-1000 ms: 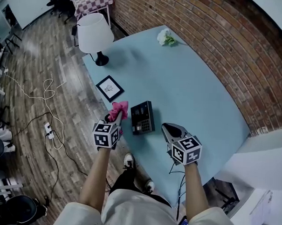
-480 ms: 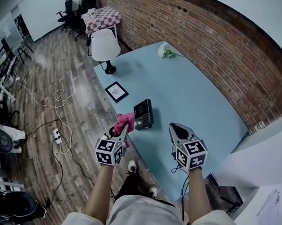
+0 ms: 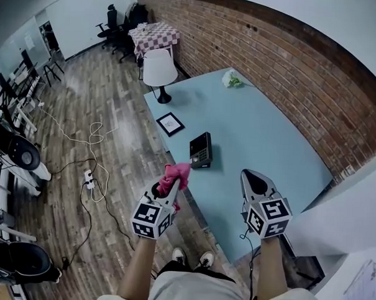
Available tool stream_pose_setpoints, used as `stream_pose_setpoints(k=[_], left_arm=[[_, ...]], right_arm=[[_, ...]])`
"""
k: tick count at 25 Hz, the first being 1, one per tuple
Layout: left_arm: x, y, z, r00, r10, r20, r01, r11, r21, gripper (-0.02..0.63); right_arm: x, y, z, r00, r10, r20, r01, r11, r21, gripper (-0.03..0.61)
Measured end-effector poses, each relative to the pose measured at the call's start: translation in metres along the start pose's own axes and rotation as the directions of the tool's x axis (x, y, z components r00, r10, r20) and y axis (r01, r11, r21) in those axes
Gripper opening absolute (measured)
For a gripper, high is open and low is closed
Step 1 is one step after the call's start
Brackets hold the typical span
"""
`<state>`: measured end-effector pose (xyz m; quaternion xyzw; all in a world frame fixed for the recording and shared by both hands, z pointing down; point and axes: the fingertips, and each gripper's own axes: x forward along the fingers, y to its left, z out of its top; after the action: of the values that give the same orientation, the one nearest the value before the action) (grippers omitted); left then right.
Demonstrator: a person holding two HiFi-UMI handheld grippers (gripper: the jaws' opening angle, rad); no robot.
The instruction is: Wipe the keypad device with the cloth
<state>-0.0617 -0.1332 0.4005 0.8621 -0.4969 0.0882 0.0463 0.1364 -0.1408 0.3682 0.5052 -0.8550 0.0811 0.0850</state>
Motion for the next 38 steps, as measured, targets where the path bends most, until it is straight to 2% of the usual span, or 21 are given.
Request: stream_pose_setpoints(k=[5,10,15,24,27,31,38], left_arm=[[-0.04,-0.007,0.02,0.998,0.012,0.066,-0.011,1.0,-0.019,0.093],[-0.079,-0.019,0.029,0.997,-0.017,0.081,0.014,0.999,0.042,0.092],[-0.132,-0.029,0.044,0.991,-0.037,0.127,0.029,0.997,0.066,0.092],[-0.227,-0.048,0.055,0.985,-0.048,0.165,0.031,0.994,0.105,0.092],[-0.258,-0.054,0.06,0.978,-0.066,0.2,0.049,0.995,0.086,0.092],[-0.289,-0.06,0.062,0.972,-0.071,0.223,0.052,0.995,0.089,0.092],[-0.317,-0.067,0.05,0.976,-0.067,0.208,0.049,0.995,0.087,0.092]], right_arm=[[-0.027,0.031,0.019,0.999,0.017,0.043,-0.015,0.999,-0.039,0.002],[-0.055,0.072,0.031,0.997,0.026,0.076,-0.021,0.998,-0.059,0.002],[-0.085,0.126,0.043,0.991,0.059,0.118,-0.049,0.995,-0.088,0.002],[-0.148,0.204,0.044,0.99,0.067,0.123,-0.046,0.985,-0.168,0.002],[-0.166,0.229,0.045,0.99,0.069,0.125,-0.043,0.98,-0.196,0.002],[-0.19,0.248,0.048,0.988,0.059,0.141,-0.03,0.98,-0.196,0.002],[-0.214,0.269,0.046,0.988,0.041,0.146,-0.011,0.979,-0.202,0.002]])
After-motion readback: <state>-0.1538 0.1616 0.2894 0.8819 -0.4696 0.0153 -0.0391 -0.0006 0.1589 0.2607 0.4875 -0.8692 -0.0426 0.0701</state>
